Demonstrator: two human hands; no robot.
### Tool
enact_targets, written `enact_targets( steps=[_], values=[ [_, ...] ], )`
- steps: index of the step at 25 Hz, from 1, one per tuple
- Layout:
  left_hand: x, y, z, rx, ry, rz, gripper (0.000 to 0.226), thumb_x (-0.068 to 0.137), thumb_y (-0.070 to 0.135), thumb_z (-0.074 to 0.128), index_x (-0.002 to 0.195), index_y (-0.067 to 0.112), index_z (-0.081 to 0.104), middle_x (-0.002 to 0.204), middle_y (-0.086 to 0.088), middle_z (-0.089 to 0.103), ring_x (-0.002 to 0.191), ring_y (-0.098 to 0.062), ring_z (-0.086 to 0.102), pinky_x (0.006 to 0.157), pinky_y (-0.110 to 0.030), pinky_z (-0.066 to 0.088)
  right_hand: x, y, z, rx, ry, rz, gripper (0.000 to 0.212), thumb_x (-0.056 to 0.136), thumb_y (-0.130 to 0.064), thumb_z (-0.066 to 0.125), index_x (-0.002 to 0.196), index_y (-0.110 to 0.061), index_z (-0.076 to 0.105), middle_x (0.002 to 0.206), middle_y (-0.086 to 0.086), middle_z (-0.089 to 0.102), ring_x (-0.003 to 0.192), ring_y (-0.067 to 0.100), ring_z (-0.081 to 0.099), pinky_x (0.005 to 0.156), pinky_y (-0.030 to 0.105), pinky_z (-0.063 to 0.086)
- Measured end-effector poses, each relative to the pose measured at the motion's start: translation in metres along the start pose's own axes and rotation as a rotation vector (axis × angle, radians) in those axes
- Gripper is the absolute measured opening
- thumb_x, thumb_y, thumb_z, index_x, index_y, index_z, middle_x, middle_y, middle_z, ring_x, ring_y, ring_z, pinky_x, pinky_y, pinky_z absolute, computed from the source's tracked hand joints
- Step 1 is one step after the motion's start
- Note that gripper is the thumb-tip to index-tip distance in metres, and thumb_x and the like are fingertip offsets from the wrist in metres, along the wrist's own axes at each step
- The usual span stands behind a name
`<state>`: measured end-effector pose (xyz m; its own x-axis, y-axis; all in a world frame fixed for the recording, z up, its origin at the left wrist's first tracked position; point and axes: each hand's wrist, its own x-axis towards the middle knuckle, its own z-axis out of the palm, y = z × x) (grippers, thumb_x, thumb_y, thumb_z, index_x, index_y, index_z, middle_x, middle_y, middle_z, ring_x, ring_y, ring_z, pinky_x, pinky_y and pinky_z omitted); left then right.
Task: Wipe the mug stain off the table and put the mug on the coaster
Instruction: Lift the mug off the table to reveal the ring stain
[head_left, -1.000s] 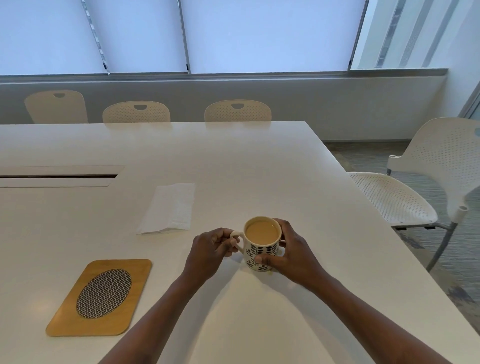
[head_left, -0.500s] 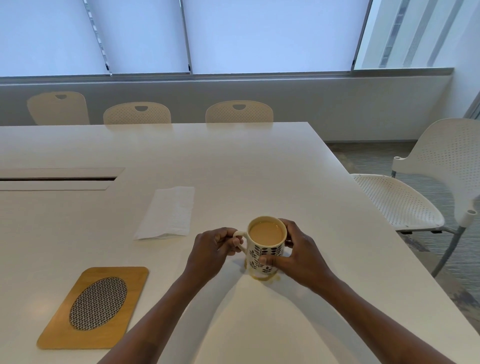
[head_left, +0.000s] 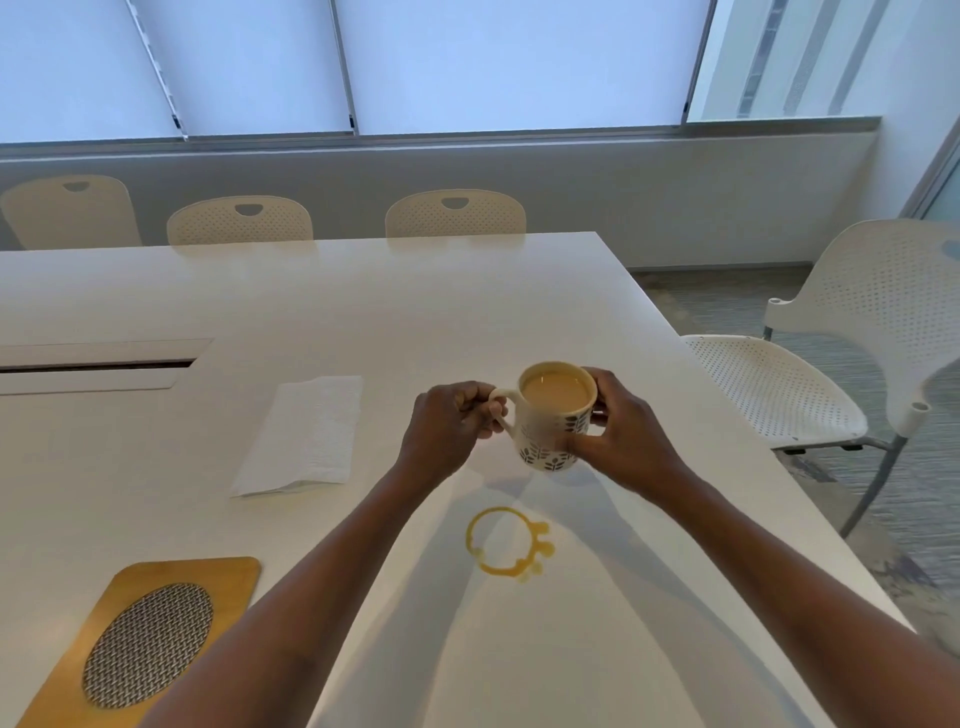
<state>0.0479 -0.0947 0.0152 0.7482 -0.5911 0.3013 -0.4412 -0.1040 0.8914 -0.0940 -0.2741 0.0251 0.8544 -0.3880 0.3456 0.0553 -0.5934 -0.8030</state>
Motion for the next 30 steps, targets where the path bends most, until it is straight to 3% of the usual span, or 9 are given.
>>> enact_targets(
  steps=[3, 8, 12, 30],
  values=[
    [0.025, -0.002, 0.011, 0.012, -0.001, 0.007, 0.007, 0.091, 0.010, 0.069, 0.091, 0.009, 0.076, 0.075, -0.005, 0.076, 0.072, -0.018, 0.075, 0.071, -0.031, 0.062, 0.020, 0.011, -0.009, -0.014, 0.004, 0.011, 0.079, 0.061, -0.037, 0.091, 0.128, -0.022, 0.051, 0.109, -0.017, 0.063, 0.104, -0.008, 0.061, 0.081, 0.010, 0.050],
    [0.057, -0.012, 0.030, 0.029, -0.026, -0.003, 0.008, 0.092, 0.009, 0.068, 0.091, 0.005, 0.075, 0.075, -0.009, 0.075, 0.072, -0.022, 0.075, 0.072, -0.032, 0.062, 0.044, 0.037, -0.017, -0.031, -0.012, 0.037, 0.080, 0.067, -0.033, 0.089, 0.133, -0.019, 0.047, 0.114, -0.012, 0.062, 0.109, 0.009, 0.061, 0.089, 0.025, 0.053],
    [0.078, -0.022, 0.043, 0.042, -0.050, -0.030, 0.008, 0.092, 0.007, 0.067, 0.092, 0.003, 0.075, 0.077, -0.009, 0.076, 0.070, -0.018, 0.074, 0.071, -0.029, 0.062, 0.060, 0.058, -0.018, -0.029, -0.004, 0.068, 0.078, 0.067, -0.029, 0.090, 0.132, -0.021, 0.047, 0.113, -0.012, 0.062, 0.109, 0.012, 0.061, 0.091, 0.031, 0.054],
    [0.124, -0.055, 0.071, 0.038, -0.075, -0.121, 0.009, 0.093, 0.005, 0.066, 0.097, 0.003, 0.074, 0.082, -0.011, 0.076, 0.074, -0.021, 0.074, 0.074, -0.033, 0.063, 0.099, 0.110, -0.015, -0.025, -0.011, 0.110, 0.078, 0.068, -0.028, 0.089, 0.133, -0.021, 0.046, 0.117, -0.005, 0.062, 0.109, 0.016, 0.061, 0.092, 0.033, 0.054]
  ],
)
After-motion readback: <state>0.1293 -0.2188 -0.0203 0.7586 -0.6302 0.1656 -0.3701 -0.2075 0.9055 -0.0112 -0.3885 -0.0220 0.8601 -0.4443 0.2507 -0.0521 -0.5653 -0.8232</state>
